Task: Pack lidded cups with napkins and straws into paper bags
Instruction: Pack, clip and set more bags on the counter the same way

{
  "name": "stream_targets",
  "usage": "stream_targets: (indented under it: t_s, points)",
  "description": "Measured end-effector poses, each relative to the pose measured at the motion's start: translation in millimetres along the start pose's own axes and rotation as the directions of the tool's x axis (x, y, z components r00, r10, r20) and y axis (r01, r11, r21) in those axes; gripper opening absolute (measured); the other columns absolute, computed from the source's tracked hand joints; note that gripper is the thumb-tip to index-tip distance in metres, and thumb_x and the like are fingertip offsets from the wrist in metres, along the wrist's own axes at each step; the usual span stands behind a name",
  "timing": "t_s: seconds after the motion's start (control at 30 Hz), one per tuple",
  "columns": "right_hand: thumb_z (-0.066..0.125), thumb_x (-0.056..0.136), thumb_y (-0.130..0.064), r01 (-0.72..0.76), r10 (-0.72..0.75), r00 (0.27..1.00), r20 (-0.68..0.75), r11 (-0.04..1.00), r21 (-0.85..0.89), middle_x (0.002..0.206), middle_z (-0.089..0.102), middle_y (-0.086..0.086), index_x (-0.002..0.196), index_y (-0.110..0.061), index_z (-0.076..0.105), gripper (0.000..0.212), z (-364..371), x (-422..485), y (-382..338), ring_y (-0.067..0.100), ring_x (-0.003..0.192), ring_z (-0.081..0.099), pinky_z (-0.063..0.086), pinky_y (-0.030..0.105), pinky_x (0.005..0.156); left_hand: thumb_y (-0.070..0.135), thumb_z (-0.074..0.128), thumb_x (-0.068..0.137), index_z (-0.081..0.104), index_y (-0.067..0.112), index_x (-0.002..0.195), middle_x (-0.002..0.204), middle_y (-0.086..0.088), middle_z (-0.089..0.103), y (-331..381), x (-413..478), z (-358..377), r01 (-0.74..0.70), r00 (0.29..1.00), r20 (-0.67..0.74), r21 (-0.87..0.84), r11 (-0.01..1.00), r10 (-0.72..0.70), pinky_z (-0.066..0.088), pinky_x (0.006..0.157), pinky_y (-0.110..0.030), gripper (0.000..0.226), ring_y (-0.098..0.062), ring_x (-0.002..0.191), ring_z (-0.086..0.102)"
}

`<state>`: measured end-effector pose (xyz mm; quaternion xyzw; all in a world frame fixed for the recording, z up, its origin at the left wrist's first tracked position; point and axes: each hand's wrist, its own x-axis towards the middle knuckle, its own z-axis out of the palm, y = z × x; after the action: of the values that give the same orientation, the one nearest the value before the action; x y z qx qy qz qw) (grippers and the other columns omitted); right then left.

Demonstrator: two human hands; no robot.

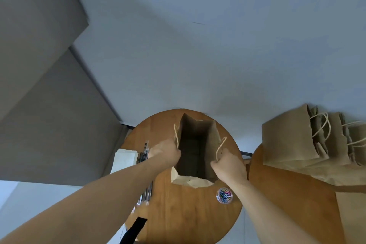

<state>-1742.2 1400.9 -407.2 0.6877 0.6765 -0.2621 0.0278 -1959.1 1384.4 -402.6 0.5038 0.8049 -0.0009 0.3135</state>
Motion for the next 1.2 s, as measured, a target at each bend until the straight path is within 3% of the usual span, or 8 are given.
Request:
stream_targets:
  t_s: [0.13,0.3,0.4,0.5,0.63,0.87,1.0,1.2]
  points:
    - [0.056,0.092,-0.038,-0.081,0.079,0.997,-0.027,0.995,-0.053,0.067,0.060,-0.010,0.080,-0.029,0.051,0.017,-13,-1,25,0.007,0.058,0.061,0.046,0.021,0.049,0.026,0.048,0.096,0.058,0.020,0.085,0.074,0.002,0.060,-33,4,-14,0.037,0.999,-0.027,0.069,0.997,-0.035,0.041,0.050,-0.021,0.016,-0.010,0.063,0.060]
    - [0.055,0.093,-0.042,0.032,-0.032,0.997,0.067,0.999,0.001,0.074,0.060,-0.011,0.097,-0.027,0.052,0.017,-3,-10,17,0.008,0.061,0.062,0.054,0.022,0.055,0.043,0.053,0.093,0.057,0.023,0.094,0.075,0.005,0.061,-25,-7,6,-0.021,0.998,0.053,-0.040,0.999,0.023,0.047,0.050,-0.019,0.021,-0.011,0.062,0.064]
    - [0.056,0.090,-0.054,0.100,-0.105,0.984,0.142,0.994,0.044,0.095,0.065,-0.010,0.119,-0.026,0.050,0.041,1,-15,9,0.010,0.074,0.067,0.056,0.021,0.062,0.064,0.058,0.083,0.049,0.028,0.125,0.105,0.004,0.066,-17,-8,14,-0.108,0.980,0.165,-0.048,0.993,0.114,0.059,0.079,-0.031,0.056,-0.014,0.086,0.068]
    - [0.058,0.081,-0.066,0.111,-0.117,0.962,0.247,0.993,0.038,0.132,0.057,-0.008,0.140,-0.031,0.036,0.072,-4,-16,9,0.016,0.107,0.064,0.057,0.025,0.080,0.071,0.066,0.072,0.027,0.030,0.148,0.147,0.000,0.047,-18,-5,-2,-0.181,0.941,0.287,-0.026,0.983,0.181,0.045,0.099,-0.038,0.094,-0.026,0.126,0.053]
    - [0.067,0.074,-0.059,0.073,-0.127,0.903,0.411,0.987,0.145,0.152,0.039,-0.004,0.150,-0.031,0.027,0.090,-19,-11,7,0.024,0.132,0.047,0.048,0.034,0.099,0.063,0.078,0.066,0.012,0.036,0.153,0.152,-0.007,0.040,-23,-2,-42,-0.238,0.853,0.483,0.025,0.971,0.196,0.040,0.108,-0.042,0.112,-0.029,0.132,0.046]
    - [0.054,0.092,-0.026,0.172,-0.187,0.956,0.225,0.981,0.088,0.157,0.034,0.003,0.152,-0.020,0.028,0.066,-61,11,-34,0.024,0.142,0.035,0.036,0.042,0.114,0.044,0.059,0.084,0.027,0.017,0.150,0.136,-0.011,0.054,-24,-7,-99,-0.260,0.964,0.119,0.237,0.936,0.238,0.047,0.093,-0.037,0.079,-0.028,0.121,0.052]
    - [0.050,0.094,-0.022,0.286,-0.286,0.955,0.079,0.958,0.014,0.151,0.038,0.008,0.147,-0.014,0.038,0.055,-87,20,-82,0.027,0.139,0.035,0.034,0.038,0.111,0.048,0.055,0.091,0.025,0.019,0.153,0.151,-0.008,0.037,-31,-18,-139,-0.227,0.970,-0.013,0.291,0.929,0.241,0.037,0.109,-0.046,0.074,-0.029,0.137,0.036]
    - [0.053,0.096,-0.031,0.517,-0.516,0.856,0.035,0.854,-0.055,0.154,0.032,0.006,0.150,-0.015,0.033,0.060,-135,23,-191,0.026,0.140,0.030,0.031,0.039,0.111,0.048,0.056,0.090,0.028,0.021,0.151,0.151,-0.004,0.038,-42,-53,-246,-0.186,0.910,-0.310,0.283,0.941,0.274,0.037,0.109,-0.045,0.072,-0.027,0.137,0.035]
